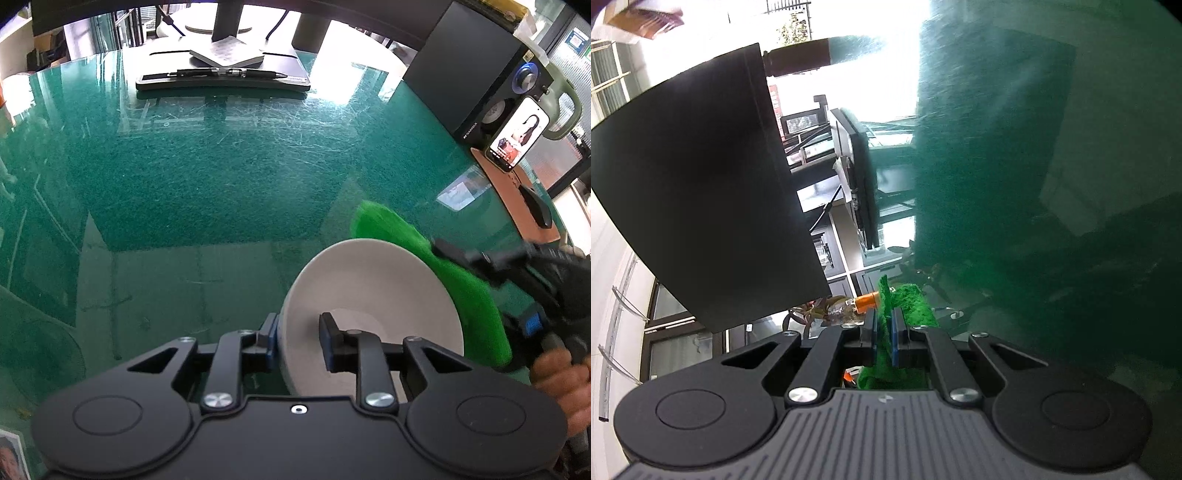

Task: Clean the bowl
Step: 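Hold the bowl with the left tool while the right tool wipes its outside with the cloth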

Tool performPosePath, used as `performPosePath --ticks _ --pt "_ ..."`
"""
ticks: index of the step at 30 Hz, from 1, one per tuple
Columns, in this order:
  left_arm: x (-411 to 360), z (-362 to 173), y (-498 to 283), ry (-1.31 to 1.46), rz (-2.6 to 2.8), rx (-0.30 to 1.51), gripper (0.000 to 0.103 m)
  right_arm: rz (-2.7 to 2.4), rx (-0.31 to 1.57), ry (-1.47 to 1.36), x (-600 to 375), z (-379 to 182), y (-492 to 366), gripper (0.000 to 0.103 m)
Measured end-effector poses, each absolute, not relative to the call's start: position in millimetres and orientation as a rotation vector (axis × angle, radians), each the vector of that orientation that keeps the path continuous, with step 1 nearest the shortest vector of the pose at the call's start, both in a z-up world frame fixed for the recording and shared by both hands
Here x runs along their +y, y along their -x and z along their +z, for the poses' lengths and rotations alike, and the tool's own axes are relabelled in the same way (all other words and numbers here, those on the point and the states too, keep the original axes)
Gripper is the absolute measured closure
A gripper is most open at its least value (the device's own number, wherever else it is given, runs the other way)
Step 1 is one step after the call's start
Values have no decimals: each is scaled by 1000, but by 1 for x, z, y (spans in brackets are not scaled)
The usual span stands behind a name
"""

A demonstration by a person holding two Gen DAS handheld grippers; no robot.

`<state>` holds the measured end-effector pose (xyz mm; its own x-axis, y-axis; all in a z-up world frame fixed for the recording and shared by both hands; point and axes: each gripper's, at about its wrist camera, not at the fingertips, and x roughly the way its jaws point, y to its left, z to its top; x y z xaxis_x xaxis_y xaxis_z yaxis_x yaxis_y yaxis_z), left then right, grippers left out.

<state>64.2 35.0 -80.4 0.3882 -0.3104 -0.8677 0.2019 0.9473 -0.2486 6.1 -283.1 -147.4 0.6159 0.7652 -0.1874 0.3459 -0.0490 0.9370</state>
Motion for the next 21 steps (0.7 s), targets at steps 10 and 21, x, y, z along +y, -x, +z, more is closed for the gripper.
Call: performPosePath --ticks 10,21 --pt "32 -81 -65 86 -335 1124 78 443 972 -1635 -292 -146 18 95" --pt "30 -81 -62 71 -338 1114 75 508 949 -1598 -268 -137 -32 96"
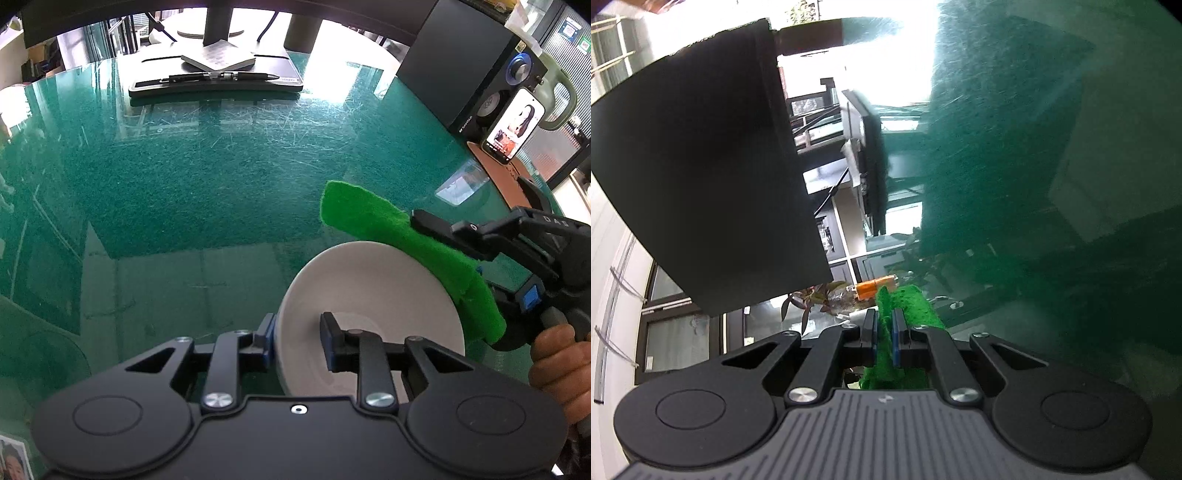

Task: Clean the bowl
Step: 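Hold the bowl with the left tool while the right tool wipes its outside with the cloth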

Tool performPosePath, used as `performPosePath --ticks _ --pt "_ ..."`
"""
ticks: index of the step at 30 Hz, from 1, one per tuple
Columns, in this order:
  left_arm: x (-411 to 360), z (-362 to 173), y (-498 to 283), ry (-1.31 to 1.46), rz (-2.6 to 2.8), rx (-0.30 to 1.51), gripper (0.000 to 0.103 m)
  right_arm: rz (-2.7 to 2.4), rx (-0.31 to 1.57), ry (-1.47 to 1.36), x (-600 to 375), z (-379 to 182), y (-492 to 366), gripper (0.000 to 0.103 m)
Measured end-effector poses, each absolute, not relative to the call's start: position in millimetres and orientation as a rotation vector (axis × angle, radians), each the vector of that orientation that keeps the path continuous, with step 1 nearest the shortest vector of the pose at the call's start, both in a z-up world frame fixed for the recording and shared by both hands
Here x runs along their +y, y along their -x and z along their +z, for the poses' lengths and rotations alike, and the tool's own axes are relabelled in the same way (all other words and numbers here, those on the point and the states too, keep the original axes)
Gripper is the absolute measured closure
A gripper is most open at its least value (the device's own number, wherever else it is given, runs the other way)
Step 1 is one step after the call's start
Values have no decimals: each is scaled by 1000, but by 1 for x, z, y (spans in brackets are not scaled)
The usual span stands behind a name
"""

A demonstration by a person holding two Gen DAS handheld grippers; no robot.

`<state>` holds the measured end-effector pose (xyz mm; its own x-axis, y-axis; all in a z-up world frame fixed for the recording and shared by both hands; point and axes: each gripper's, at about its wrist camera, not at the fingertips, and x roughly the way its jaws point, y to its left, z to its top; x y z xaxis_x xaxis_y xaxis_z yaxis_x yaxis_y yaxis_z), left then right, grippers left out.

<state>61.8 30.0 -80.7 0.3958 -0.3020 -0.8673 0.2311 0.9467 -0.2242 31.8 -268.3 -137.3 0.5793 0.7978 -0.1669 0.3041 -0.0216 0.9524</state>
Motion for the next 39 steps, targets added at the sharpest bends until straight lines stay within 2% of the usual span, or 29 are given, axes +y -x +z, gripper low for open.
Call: performPosePath --ticks 11,23,33,39 --pt "24 -80 -61 25 -360 1106 73 423 1011 -1651 -295 -152 22 96" --pt "21 -81 -59 -9 -376 1092 71 474 997 -1620 -264 -148 -34 95" --pt "18 -81 -59 -31 -392 1087 68 426 1031 -1644 -295 -154 16 95" --pt "17 -81 -58 -41 -395 1083 67 420 1023 -1646 -288 -155 4 94"
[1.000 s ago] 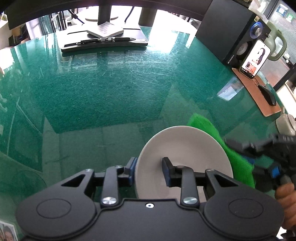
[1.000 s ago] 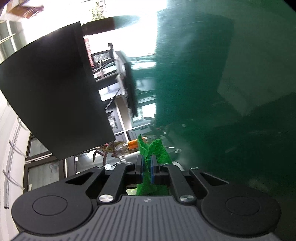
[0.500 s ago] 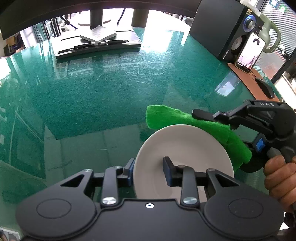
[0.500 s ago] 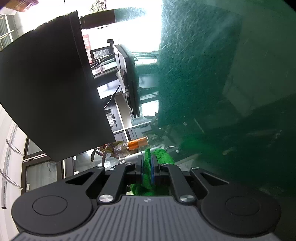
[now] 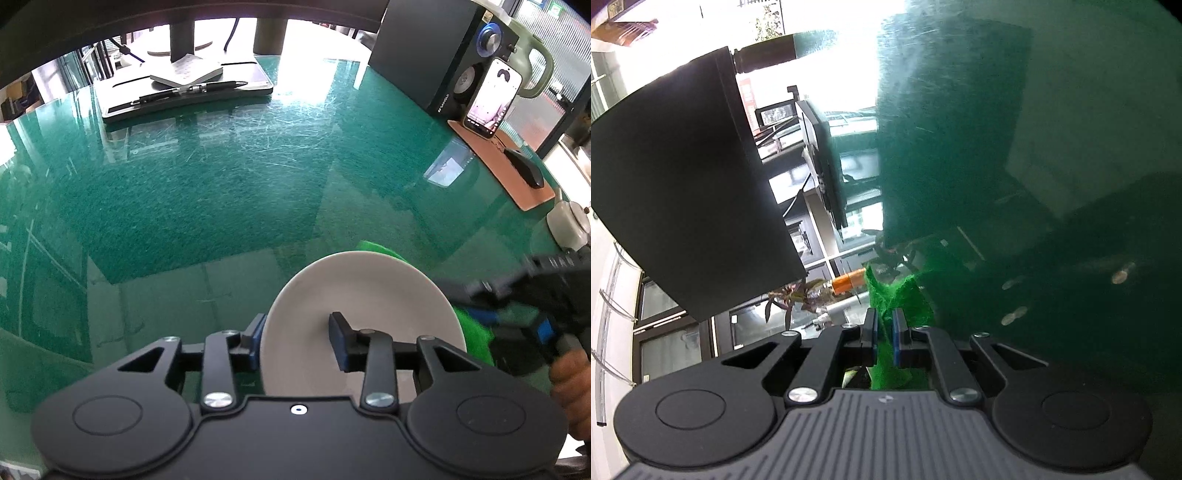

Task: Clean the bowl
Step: 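Hold the bowl with the left tool while the right tool wipes its outside with the cloth, then rotate the bowl with the left tool while the right tool keeps wiping the outer wall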

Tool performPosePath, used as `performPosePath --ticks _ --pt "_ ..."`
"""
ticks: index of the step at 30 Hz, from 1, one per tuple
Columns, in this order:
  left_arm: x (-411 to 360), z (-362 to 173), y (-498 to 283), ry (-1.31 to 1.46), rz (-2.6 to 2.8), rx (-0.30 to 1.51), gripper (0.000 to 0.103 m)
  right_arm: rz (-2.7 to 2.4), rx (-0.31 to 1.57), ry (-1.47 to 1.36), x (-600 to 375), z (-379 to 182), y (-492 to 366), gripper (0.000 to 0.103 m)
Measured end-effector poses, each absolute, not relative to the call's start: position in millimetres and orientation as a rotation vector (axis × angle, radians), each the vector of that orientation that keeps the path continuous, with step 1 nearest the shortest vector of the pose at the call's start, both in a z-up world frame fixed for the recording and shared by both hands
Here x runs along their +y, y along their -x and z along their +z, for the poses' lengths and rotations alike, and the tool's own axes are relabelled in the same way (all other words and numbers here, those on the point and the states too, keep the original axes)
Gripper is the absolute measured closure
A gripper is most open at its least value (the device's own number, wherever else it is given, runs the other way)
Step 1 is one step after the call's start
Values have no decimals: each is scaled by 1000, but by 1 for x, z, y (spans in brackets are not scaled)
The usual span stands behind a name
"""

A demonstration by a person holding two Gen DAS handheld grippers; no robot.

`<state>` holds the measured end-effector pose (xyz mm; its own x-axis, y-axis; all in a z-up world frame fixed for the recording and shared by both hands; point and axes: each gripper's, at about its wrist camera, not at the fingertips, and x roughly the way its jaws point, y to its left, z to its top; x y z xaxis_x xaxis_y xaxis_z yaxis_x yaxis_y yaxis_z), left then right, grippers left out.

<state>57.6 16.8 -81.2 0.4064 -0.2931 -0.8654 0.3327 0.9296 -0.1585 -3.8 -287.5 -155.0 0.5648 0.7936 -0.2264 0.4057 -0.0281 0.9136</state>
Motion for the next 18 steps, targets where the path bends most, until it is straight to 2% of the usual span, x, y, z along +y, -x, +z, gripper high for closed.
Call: performPosePath --ticks 7,18 --pt "17 -82 -58 -43 -397 1081 66 481 1003 -1610 -269 -147 -32 95" --pt "16 -82 -62 -64 -425 1086 64 446 1057 -1634 -295 -152 14 94"
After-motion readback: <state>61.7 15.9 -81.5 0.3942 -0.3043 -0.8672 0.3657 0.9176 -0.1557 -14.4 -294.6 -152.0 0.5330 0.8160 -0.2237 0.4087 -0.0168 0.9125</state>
